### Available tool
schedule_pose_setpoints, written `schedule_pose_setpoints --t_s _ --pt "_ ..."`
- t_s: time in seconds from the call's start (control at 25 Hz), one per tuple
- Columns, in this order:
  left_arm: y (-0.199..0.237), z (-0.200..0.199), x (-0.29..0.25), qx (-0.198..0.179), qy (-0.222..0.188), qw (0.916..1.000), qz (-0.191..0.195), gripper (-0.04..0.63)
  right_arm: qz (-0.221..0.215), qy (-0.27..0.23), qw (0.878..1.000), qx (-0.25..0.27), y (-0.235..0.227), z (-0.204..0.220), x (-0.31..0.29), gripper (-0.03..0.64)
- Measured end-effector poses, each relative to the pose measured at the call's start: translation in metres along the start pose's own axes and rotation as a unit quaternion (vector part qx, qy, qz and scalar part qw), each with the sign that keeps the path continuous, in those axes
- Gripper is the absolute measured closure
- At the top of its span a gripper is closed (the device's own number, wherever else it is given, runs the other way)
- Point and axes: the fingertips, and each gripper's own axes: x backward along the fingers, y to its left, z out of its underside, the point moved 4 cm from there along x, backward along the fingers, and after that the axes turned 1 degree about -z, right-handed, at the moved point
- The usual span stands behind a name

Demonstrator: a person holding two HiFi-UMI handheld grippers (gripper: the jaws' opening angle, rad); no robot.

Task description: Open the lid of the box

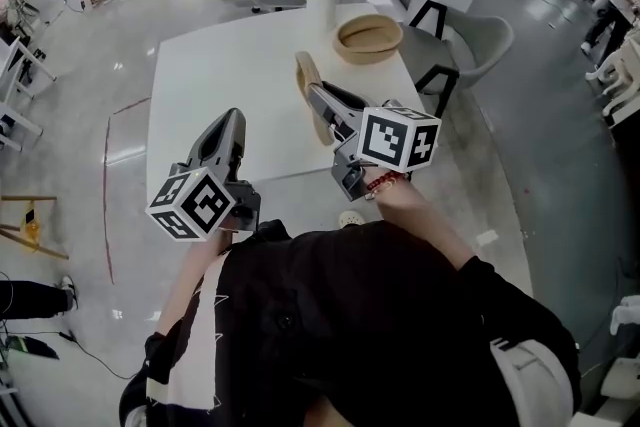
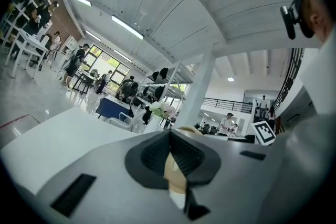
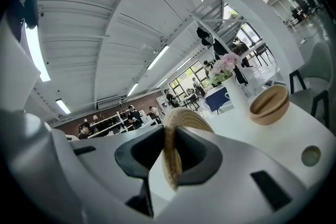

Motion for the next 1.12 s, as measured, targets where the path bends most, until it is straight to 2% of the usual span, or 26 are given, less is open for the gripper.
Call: schedule_pose_setpoints --t_s 0.2,1.12 --pt "-0.007 0.000 -0.006 0.006 0.003 1.0000 0.006 0.586 0.015 0.001 1.000 0.019 -0.005 -0.005 0.007 0.532" --pt "0.004 0.012 -0.017 0.017 0.027 0.9991 0.030 0.586 0.059 0.010 0.998 0.034 -0.013 0.013 0.007 0.534"
